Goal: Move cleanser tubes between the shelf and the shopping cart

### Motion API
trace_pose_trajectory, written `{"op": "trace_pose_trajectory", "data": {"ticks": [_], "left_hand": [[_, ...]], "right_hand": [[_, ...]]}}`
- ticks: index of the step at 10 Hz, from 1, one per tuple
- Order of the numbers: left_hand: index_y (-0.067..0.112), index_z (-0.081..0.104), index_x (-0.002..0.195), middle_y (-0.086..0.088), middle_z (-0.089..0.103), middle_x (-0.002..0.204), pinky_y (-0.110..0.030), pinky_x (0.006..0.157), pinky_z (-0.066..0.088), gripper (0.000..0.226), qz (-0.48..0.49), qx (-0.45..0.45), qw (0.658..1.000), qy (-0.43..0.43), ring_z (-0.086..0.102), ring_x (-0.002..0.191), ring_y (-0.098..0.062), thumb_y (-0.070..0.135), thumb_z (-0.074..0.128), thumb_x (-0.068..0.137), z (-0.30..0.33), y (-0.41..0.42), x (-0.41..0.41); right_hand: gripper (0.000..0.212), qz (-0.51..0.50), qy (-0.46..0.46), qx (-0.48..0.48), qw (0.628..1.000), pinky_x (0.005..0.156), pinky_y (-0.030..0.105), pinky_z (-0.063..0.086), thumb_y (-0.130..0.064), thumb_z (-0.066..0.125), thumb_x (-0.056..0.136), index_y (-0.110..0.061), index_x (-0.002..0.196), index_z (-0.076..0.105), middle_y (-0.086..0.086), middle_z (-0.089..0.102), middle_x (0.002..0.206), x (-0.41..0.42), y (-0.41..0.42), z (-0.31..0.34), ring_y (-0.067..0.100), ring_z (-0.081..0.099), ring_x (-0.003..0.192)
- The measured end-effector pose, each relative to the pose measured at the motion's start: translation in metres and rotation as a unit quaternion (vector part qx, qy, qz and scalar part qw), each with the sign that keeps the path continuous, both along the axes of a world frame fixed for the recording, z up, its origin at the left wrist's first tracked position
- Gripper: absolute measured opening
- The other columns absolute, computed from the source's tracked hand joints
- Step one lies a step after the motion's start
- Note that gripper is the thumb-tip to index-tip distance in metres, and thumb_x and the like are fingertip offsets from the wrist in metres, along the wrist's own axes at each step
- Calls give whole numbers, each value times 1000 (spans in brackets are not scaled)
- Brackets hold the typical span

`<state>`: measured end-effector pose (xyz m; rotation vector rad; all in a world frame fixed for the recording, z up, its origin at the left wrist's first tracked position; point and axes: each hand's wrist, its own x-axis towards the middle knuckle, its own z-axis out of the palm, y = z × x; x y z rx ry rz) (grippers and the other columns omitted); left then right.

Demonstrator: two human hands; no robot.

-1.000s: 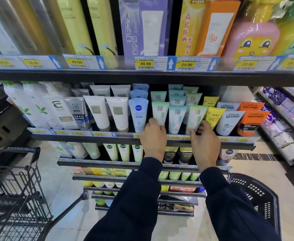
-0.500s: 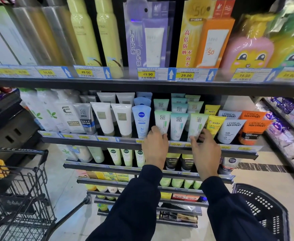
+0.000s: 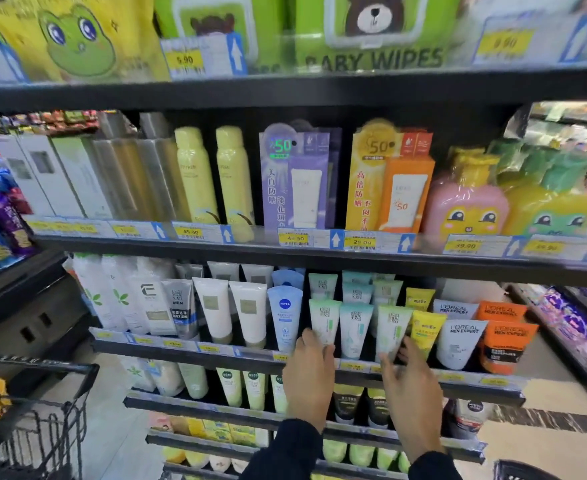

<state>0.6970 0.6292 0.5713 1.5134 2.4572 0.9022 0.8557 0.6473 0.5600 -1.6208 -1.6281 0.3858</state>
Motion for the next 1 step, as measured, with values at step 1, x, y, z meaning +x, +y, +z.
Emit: {"op": "trace_pose_trajectory", "data": {"ticks": [1], "left_hand": [[23,52,138,6,66,121,-25,74,54,52,8,67,997,24,70,100,-11,59,37,104,-19,-4,-13]], "right_hand": [[65,1,19,10,1000,73,33,58,-34,83,85,-17,142,57,3,73,123,0,2,-10,22,75,89]]}}
